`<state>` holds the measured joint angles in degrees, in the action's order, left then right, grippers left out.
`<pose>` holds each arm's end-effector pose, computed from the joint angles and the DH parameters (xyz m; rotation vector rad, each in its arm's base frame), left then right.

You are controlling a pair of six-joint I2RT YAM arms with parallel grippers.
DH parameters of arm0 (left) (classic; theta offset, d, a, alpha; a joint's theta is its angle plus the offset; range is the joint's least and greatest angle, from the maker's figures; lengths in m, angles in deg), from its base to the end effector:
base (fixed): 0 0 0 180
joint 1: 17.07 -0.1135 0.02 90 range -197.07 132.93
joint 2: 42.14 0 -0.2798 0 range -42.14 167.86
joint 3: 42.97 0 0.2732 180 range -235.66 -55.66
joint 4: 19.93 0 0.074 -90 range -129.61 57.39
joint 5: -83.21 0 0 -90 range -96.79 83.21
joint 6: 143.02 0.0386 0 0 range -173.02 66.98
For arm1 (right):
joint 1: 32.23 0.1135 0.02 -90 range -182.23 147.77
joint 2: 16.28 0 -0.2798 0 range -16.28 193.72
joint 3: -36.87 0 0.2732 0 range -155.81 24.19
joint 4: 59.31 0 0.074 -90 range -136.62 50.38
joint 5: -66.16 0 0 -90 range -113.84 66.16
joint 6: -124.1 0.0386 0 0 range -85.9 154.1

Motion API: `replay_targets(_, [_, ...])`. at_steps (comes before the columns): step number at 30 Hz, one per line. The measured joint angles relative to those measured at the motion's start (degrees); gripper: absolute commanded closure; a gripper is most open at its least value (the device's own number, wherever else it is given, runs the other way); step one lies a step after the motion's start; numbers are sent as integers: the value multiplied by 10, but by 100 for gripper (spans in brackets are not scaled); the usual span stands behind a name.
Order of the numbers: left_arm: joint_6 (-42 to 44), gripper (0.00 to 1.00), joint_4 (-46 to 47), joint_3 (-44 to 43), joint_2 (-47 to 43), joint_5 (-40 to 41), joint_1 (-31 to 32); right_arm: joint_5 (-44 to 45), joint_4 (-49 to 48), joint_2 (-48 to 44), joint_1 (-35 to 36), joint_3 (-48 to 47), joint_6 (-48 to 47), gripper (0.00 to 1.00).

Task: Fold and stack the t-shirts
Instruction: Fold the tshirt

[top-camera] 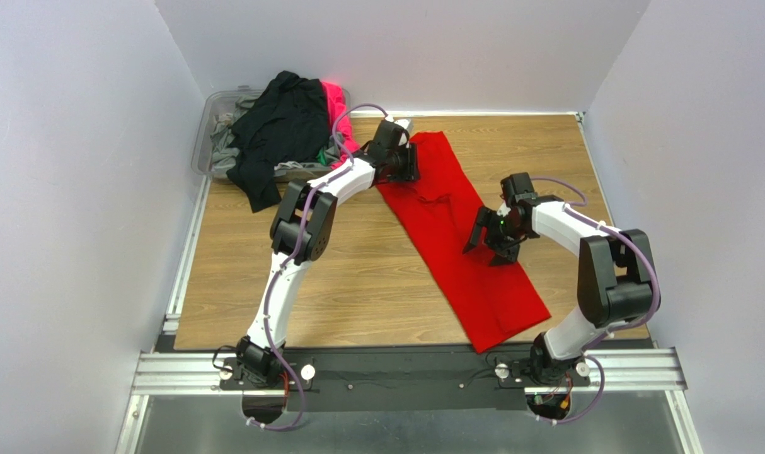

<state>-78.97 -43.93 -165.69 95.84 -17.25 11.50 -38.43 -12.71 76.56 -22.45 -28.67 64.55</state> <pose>0.5044 -0.2826 0.1580 0.1551 2.3373 -0.6987 0.3014 0.0618 0.1607 0.4727 2.8872 0.4939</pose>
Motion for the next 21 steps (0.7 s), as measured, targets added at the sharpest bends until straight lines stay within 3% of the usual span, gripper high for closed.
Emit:
replay_targets(10, [-34,46,2,75,-67,9,33,44,44,-35,26,33,10,16])
replay_targets(21, [-89,46,59,119,-59,-38,41,60,57,-26,53,25,32,16])
